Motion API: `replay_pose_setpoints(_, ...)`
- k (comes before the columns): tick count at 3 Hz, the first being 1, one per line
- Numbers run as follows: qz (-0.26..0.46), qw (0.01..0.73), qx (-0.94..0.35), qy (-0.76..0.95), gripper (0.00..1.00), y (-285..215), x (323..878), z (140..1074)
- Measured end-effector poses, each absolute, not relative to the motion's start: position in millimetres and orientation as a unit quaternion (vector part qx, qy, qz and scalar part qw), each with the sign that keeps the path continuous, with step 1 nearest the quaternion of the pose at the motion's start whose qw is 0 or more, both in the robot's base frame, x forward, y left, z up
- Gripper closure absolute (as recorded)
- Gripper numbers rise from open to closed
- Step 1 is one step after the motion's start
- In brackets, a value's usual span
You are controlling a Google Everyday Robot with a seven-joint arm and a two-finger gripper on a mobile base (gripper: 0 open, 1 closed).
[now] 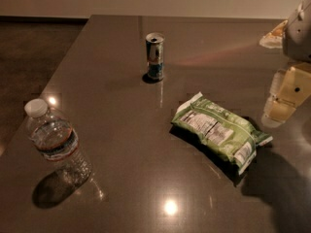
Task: Move water bottle near redbull can
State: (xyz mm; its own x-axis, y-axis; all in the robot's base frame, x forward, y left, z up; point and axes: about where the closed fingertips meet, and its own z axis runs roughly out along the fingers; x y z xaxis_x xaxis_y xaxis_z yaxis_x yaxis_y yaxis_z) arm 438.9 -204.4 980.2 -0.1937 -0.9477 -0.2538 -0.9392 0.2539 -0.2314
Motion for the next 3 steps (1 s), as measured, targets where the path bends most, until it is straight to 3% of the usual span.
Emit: replay_pose_setpoints(3, 0.097, 0.241, -0.671, 0.694, 0.00, -85.0, 419.2, 985.9)
